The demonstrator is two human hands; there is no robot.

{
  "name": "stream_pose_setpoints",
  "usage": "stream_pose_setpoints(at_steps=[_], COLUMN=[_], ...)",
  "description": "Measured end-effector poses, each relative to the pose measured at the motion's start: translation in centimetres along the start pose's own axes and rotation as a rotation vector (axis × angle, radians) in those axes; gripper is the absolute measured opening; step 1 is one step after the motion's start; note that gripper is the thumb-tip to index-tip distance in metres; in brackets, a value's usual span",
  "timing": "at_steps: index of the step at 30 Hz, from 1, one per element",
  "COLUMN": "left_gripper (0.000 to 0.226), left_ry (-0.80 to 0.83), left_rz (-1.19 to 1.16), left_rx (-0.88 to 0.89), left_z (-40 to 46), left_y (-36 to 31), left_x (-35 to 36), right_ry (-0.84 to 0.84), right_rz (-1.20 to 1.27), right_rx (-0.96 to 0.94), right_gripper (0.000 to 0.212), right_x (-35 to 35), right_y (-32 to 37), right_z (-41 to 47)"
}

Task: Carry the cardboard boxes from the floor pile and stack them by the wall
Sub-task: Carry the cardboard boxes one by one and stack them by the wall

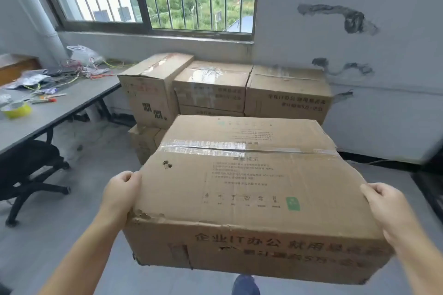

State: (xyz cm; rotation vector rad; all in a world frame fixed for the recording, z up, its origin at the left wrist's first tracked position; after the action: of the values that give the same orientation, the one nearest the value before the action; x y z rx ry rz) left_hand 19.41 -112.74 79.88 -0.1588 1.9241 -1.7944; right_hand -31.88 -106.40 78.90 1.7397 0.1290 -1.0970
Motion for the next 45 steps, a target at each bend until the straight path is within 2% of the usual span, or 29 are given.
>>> stream_pose_setpoints(at_steps=[4, 8, 11, 20, 22, 30, 35, 40, 45], left_gripper=[0.019, 0.024, 0.019, 0.032, 0.032, 0.025, 0.034, 0.035, 0.043], left_ry=[0.0, -0.029, -0.04, -0.175, -0.177, 0.016, 0.095, 0.175, 0.168], left_rz=[-0.043, -0.055, -0.069, 0.005, 0.031, -0.013, 0.031, 0.119, 0.193], left_rx=[0.067, 0.141, 0.193, 0.31, 0.331, 0.351, 0.303, 0.205, 0.275], left_z=[10.1, 20.5, 28.3, 48.9, 52.7, 72.8, 83.7, 89.2, 90.1], left_y=[-3.2, -7.6, -11.4, -18.0, -18.5, -19.9, -19.7, -15.8, -13.2], left_x=[4.2, 8.4, 10.9, 15.6, 16.8, 25.2, 30.1, 34.3, 35.4], right_ry=[-0.054, -0.08, -0.115, -0.184, -0.199, -0.295, -0.332, -0.288, -0.227], right_rz=[0.03, 0.085, 0.143, 0.181, 0.174, 0.088, 0.019, -0.144, -0.216], right_rx=[-0.073, -0.128, -0.157, -0.23, -0.217, -0.111, -0.017, 0.086, 0.147], right_gripper=[0.02, 0.019, 0.015, 0.015, 0.015, 0.016, 0.02, 0.023, 0.022], right_x=[2.6, 5.2, 7.2, 15.0, 16.4, 24.0, 29.3, 35.1, 37.4], right_y=[6.7, 14.6, 20.6, 35.6, 37.5, 46.4, 50.5, 50.1, 48.7], right_z=[9.9, 21.0, 28.5, 43.2, 44.7, 54.7, 59.6, 62.1, 63.7])
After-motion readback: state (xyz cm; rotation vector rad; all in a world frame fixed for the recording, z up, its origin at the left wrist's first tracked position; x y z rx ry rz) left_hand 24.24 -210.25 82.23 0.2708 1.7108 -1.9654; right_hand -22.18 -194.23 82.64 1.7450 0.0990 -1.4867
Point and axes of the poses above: each hand's wrist, its own z-axis towards the middle knuckle, its own x-axis out of the palm, y = z × x, the point moved 4 cm from there along z, towards the middle knuckle, and after that the axes turned 15 degrees about -z, right-handed, at the moved point
